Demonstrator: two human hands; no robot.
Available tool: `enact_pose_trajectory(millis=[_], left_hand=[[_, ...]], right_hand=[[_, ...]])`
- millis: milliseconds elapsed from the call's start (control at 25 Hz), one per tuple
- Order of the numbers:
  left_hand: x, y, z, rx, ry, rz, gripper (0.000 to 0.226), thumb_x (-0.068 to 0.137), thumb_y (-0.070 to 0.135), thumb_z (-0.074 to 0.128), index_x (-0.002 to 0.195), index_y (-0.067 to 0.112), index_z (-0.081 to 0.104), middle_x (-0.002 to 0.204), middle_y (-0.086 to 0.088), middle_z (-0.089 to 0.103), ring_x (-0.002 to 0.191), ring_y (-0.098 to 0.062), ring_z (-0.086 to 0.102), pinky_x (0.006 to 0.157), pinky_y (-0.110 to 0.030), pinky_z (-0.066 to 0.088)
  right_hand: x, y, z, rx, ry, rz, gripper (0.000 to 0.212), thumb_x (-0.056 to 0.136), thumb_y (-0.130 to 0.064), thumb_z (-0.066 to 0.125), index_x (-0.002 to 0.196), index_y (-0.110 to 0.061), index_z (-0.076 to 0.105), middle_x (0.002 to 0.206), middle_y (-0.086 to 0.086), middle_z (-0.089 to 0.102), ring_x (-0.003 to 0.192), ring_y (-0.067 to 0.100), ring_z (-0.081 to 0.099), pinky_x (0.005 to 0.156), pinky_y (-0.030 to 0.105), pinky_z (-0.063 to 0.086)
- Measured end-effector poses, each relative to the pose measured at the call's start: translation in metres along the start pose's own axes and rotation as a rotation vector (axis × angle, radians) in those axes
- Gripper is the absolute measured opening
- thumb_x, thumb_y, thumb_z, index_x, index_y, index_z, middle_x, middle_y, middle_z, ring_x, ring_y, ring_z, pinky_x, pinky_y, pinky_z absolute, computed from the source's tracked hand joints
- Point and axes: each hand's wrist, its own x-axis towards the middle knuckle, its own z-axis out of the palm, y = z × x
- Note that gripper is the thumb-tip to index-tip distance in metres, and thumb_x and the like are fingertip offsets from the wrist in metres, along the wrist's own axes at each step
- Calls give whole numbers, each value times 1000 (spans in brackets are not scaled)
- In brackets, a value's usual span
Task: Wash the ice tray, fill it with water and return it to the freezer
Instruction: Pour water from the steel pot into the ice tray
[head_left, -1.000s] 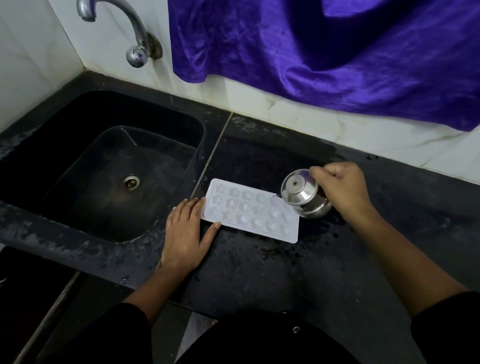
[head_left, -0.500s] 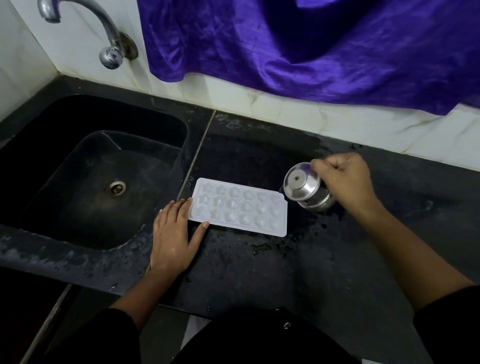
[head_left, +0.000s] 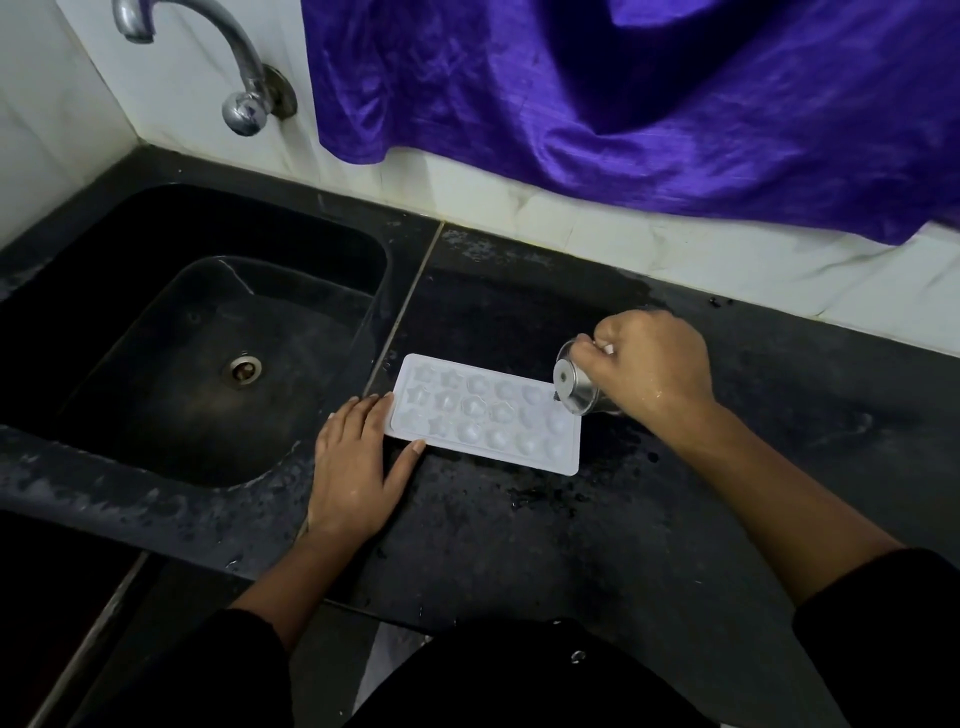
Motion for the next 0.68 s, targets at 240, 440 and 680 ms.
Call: enact_pose_trajectory(millis=[240,440,680], left_hand=[[0,0,-1,-1,-7,-6,73,102,65,39,156,16,43,158,-6,48,153,-27,33,128,-51,22],[-1,1,0,-8,-7,-7,74,101,65,40,156,15,43,158,-6,48,153,-28,33,127,-51,23],[1,0,0,-1,-1,-1,75,100,66,39,155,15,43,158,-7,48,152,-28,33,127,-51,24]], right_hand=[[-16,42,-1,614,96,385,50,90,-23,70,54,1,46,48,12,41,47,18,37,51,34,35],[-38,63,-3,1078,205,633,33,96,-17,67,82,14,64,52,1,41,46,9,33,43,22,26],[-34,69,-10,857,201,450,48,94,-16,69,58,8,48,49,9,42,47,16,38,50,25,34]])
